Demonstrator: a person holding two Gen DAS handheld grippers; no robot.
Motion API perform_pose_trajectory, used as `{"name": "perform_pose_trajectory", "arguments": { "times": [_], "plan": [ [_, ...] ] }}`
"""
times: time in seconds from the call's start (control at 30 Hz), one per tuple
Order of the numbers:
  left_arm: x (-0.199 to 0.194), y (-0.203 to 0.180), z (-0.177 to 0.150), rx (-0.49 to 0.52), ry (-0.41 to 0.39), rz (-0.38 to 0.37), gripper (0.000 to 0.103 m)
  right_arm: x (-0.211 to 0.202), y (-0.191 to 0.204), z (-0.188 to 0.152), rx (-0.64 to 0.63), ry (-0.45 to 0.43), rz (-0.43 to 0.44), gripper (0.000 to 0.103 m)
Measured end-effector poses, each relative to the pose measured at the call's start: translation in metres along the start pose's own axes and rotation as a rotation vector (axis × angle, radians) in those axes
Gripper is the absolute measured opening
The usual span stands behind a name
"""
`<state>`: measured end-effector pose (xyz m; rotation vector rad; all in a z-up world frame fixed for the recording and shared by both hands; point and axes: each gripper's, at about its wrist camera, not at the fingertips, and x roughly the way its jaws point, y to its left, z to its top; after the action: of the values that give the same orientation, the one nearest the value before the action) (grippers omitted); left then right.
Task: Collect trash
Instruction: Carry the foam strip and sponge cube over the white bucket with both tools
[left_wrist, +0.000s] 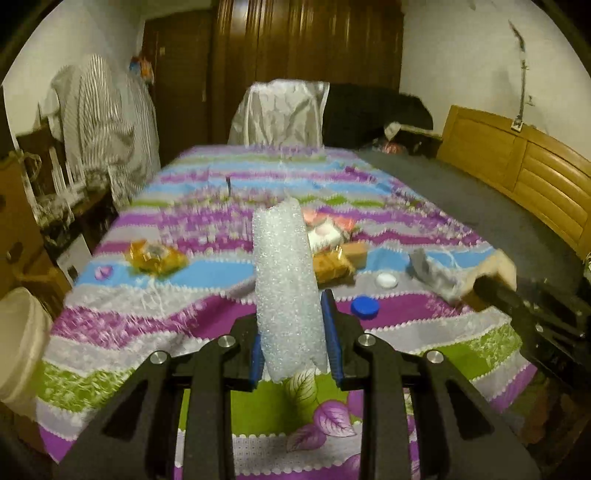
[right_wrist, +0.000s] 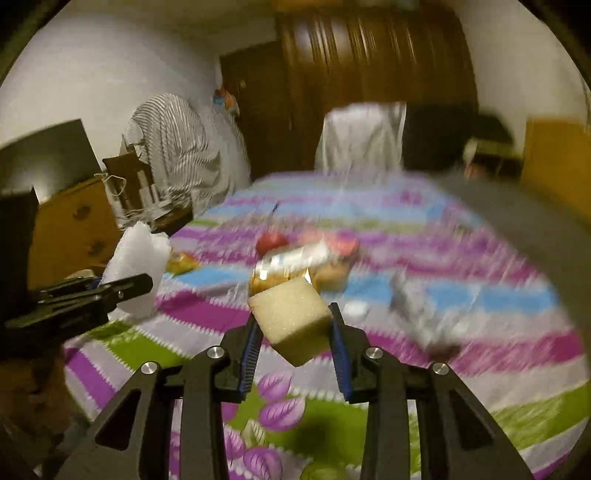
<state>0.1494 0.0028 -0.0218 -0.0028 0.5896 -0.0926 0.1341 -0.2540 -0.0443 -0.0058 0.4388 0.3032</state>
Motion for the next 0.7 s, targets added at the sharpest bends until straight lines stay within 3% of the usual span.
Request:
{"name": "perform_pose_trajectory", "arguments": {
  "times": [0.13,0.23,0.47,0.7],
  "plan": [
    [-0.031,-0.015,0.007,0.020,-0.109,0.027,0.026,-0.031,0.019,0.016,-0.064,-0.122,-0.101,0.036],
    [-0.045,-0.024,0.009,0.037,-0.162,0.034,0.026,-0.049,0.026,0.021,-0.058,-0.163,-0.131,0.036],
    [-0.052,-0.032,0.008,0.040,-0.184,0.038,0.026,-0.073,0.035,0.025,-0.047,-0.199,-0.182,0.036],
    [-0.057,-0.024,0.010,0.036,-0.199,0.042,0.026,-0.074,0.040,0.029,-0.048,-0.190,-0.165,0.036]
  ]
}}
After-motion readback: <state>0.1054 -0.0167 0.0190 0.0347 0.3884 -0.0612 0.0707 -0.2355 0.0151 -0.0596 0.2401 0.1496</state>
